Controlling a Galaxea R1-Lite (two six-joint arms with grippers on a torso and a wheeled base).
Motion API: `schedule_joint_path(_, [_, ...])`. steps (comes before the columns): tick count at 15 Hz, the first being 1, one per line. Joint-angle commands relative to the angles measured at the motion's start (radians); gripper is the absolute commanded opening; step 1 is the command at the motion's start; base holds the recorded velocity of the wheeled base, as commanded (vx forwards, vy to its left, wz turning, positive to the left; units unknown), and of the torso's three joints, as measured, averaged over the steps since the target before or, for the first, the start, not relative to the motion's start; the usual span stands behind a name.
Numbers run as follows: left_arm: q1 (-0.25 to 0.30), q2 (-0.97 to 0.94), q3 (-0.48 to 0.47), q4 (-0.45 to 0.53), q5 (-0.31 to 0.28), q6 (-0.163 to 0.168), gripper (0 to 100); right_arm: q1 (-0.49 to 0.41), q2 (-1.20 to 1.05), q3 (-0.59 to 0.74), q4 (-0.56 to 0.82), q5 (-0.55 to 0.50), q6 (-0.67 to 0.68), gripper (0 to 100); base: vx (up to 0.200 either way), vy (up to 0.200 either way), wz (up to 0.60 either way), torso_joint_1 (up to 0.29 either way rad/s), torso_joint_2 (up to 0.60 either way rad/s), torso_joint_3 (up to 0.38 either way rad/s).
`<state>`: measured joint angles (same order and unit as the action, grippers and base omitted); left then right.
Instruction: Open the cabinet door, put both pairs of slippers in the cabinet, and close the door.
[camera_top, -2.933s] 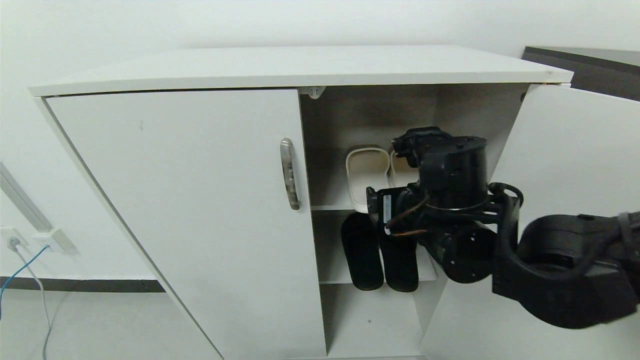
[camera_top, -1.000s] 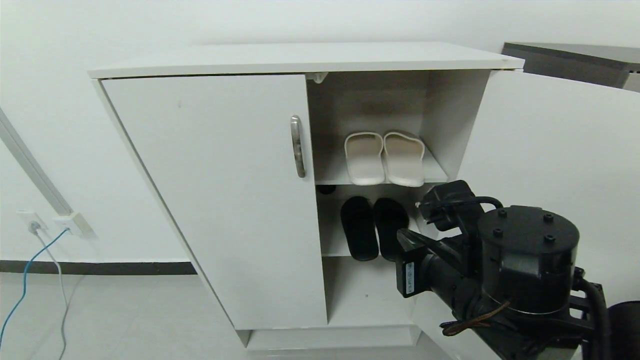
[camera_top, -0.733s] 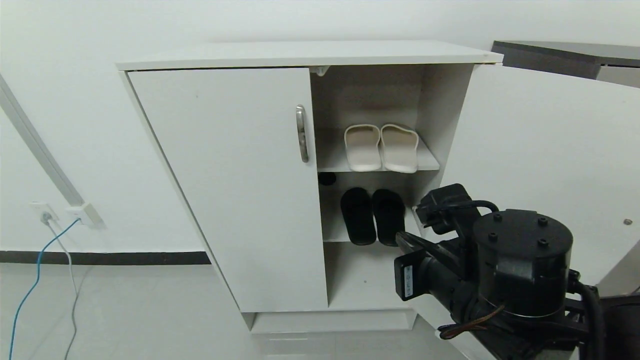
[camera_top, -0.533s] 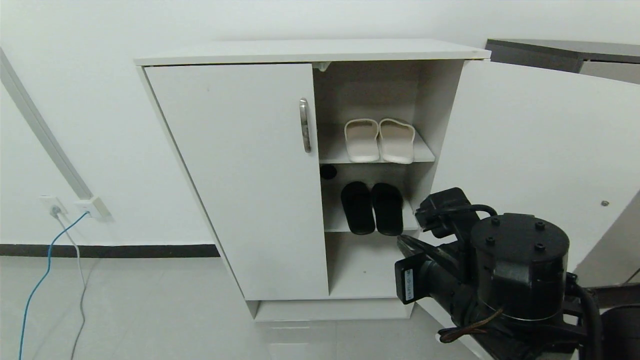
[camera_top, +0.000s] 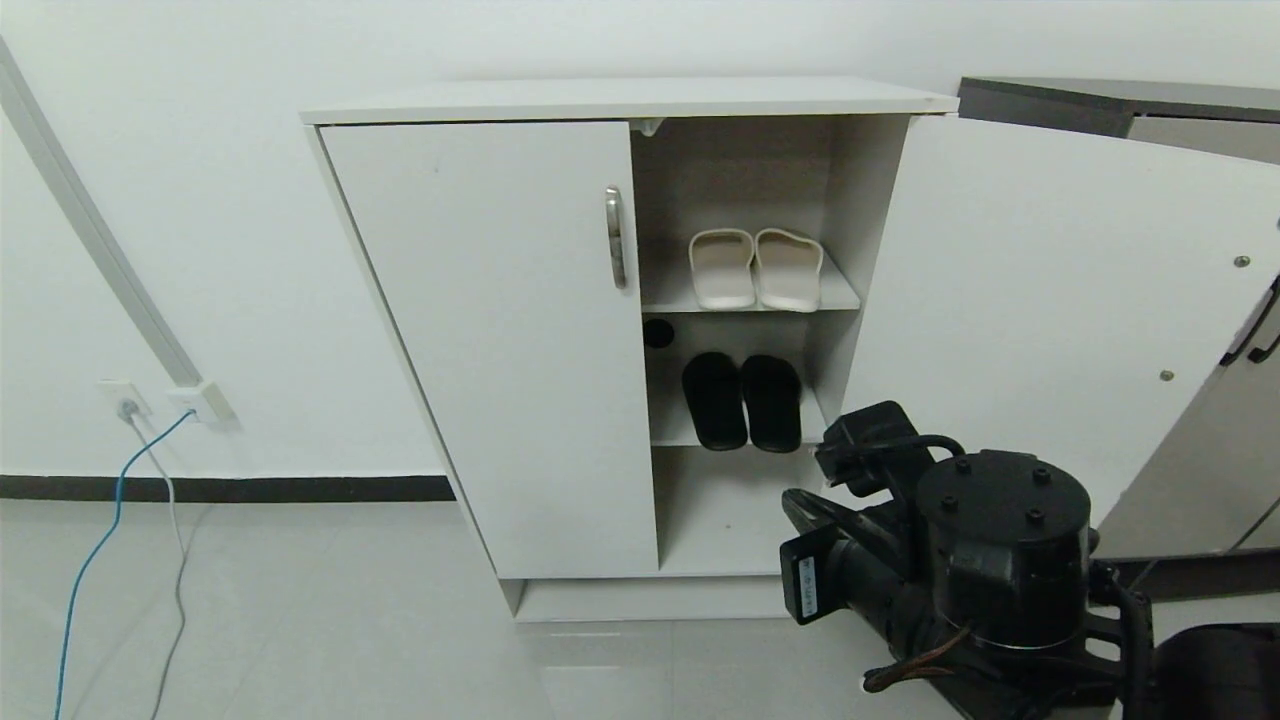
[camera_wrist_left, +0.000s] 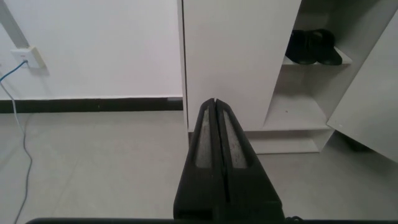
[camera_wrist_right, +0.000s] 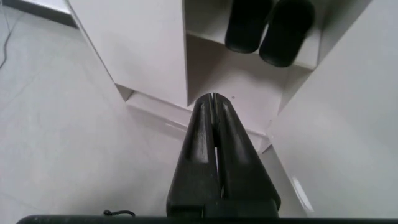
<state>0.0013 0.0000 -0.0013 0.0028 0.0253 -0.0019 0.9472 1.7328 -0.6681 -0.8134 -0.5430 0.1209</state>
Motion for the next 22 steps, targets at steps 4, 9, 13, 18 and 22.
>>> schedule_joint_path(4, [0.0,0.0,0.0,0.0,0.002,-0.001,0,-0.016,0.036,0.018,-0.007,0.012,-0.001,0,0.0,0.0,0.0,0.0,0.0,0.0])
schedule_joint_path(9, [0.0,0.002,0.0,0.0,0.002,-0.001,0,-0.027,0.056,0.018,-0.007,0.014,-0.001,0,0.0,0.0,0.0,0.0,0.0,0.0])
schedule_joint_path(13, [0.0,0.0,0.0,0.0,0.002,-0.001,0,-0.03,0.068,0.016,-0.007,0.012,-0.001,0,0.0,0.0,0.0,0.0,0.0,0.0])
schedule_joint_path(18, [0.0,0.0,0.0,0.0,0.001,-0.001,0,-0.03,0.068,0.018,-0.007,0.012,-0.001,0,0.0,0.0,0.0,0.0,0.0,0.0])
schedule_joint_path(22, [0.0,0.0,0.0,0.0,0.001,-0.001,0,-0.03,0.076,0.018,-0.007,0.012,-0.003,0,0.0,0.0,0.0,-0.001,-0.09,-0.096])
